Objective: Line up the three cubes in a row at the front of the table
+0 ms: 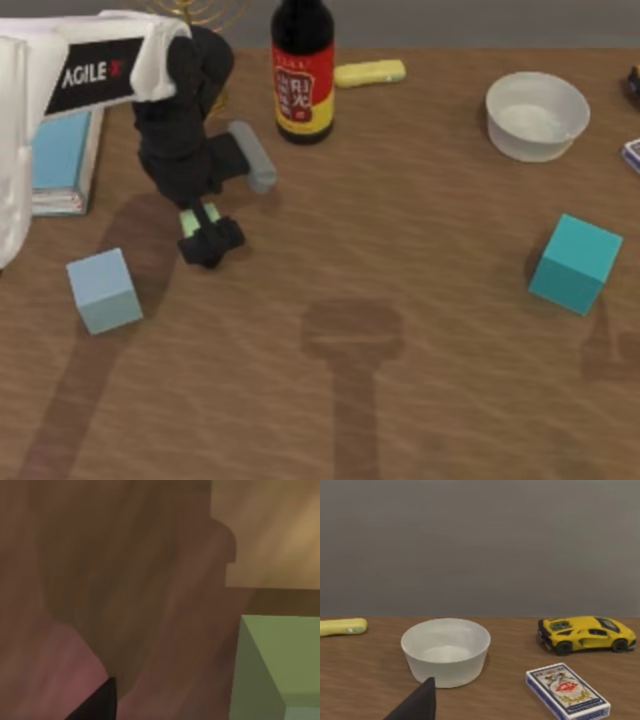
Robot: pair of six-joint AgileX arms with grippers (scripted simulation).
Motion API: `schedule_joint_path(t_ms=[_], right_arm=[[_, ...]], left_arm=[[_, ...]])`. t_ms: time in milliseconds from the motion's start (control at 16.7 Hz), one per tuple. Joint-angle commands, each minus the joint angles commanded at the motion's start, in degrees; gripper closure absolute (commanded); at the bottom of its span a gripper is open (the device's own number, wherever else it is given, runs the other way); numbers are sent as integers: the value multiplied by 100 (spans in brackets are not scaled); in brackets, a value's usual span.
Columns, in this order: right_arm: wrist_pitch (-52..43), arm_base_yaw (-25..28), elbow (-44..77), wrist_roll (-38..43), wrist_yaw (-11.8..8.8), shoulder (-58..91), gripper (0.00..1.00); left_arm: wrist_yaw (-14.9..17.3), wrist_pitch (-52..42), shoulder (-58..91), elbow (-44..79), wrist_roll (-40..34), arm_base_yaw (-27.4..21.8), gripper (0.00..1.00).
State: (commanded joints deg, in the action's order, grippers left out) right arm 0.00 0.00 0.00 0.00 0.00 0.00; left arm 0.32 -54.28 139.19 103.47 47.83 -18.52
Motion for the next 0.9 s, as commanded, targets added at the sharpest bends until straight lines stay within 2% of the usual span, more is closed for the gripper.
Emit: schedule_joint_path(t_ms=[660,900], right_arm=[[0,0,0,0,0,0,0],[0,0,0,0,0,0,0]], left_arm=[[0,0,0,0,0,0,98],[0,0,0,0,0,0,100]])
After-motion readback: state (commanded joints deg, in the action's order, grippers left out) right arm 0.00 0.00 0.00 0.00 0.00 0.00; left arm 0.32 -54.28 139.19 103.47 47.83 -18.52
